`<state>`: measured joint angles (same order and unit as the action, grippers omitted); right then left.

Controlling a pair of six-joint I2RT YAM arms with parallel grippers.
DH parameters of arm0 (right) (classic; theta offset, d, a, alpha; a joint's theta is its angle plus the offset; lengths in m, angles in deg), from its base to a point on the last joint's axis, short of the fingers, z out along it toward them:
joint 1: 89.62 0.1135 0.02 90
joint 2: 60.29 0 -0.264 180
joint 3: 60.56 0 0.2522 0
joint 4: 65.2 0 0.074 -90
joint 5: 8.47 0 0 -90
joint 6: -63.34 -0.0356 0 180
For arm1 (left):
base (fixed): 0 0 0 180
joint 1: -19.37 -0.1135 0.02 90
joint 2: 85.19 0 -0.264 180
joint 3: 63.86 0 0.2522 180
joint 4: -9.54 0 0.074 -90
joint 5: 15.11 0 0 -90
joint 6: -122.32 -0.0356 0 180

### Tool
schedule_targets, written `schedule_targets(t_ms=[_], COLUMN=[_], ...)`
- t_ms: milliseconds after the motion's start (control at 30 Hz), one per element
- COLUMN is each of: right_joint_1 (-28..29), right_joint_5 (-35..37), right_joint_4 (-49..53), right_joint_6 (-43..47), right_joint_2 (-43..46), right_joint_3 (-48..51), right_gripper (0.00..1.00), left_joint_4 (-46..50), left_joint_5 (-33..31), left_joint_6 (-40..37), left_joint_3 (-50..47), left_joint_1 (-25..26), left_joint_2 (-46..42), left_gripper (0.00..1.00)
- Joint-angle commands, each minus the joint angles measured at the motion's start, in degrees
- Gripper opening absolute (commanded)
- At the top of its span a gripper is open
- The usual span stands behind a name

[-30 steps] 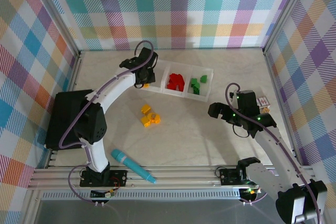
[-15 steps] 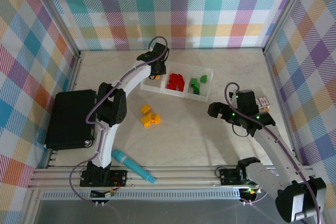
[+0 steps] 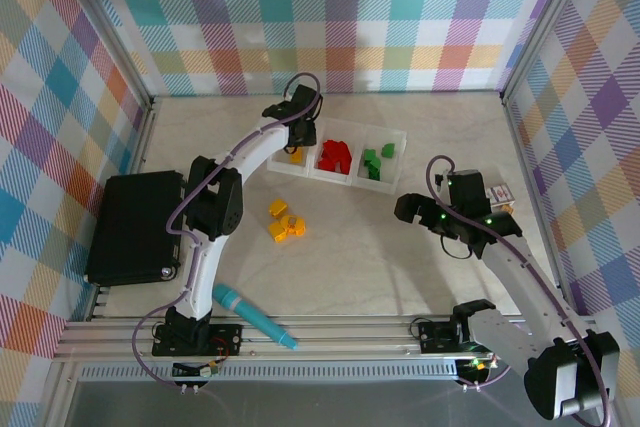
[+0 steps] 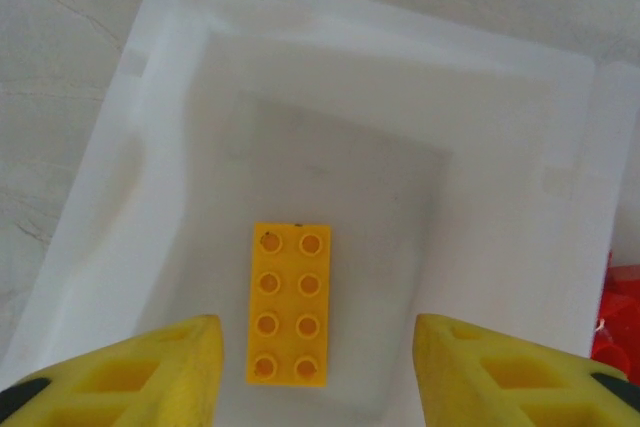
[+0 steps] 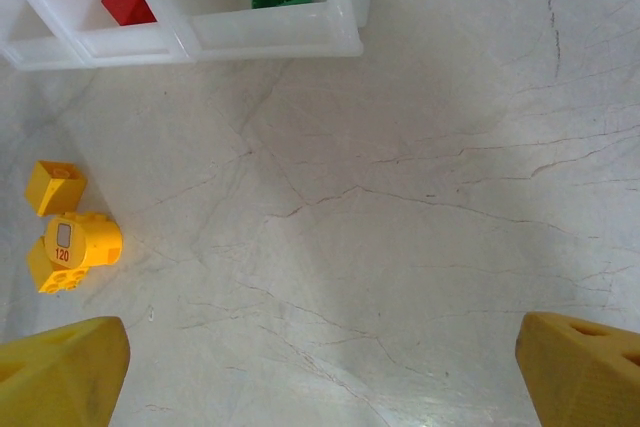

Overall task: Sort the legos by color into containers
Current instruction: Place the lego in the container, then pick up the lego from the center of the table.

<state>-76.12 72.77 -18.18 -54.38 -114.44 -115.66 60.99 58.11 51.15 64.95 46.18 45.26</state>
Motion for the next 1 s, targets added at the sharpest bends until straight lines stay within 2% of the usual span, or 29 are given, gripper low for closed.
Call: schedule_targets(t_ms=[0,200,367,467,567,700,967], right_joint_1=[-0.23,-0.23,-0.24,-0.23,-0.23,-0.23,-0.23], right_joint_5=[-1.52,-3.50,-4.11,-3.89,-4.20,-4.62,-6.05], right_joint_4=[0.84,2.43,2.12,2.18,2.16,2.01,1.67], right_joint_6=[-0.61,-1.28,-2.40,-2.91,-3.00,-3.16,-4.06], right_joint_2=[1.62,2.56,3.97,4.39,4.26,4.04,3.21], right_joint_3=[-0.10,-0.46,0.44,0.81,1.01,1.70,2.32], right_gripper=[0.99,0.99,0.99,0.99,0.99,0.99,0.99], left_joint_4=[-1.28,-5.22,-7.21,-7.58,-8.78,-4.77,-2.40], left_joint_5=[-0.31,-0.59,3.93,6.99,8.36,8.99,10.92], left_joint_6=[-0.34,-0.06,3.15,3.93,2.58,-0.64,-9.73], left_joint_3=[-3.88,-18.68,-34.17,-43.34,-50.99,-54.04,-52.41], left_joint_1=[-0.49,-0.50,-0.36,0.29,1.51,2.75,4.66], left_joint_2=[-6.38,-18.29,-29.54,-35.46,-40.67,-43.27,-42.33], left_gripper=[0.59,0.73,0.78,0.89,0.94,0.95,0.95])
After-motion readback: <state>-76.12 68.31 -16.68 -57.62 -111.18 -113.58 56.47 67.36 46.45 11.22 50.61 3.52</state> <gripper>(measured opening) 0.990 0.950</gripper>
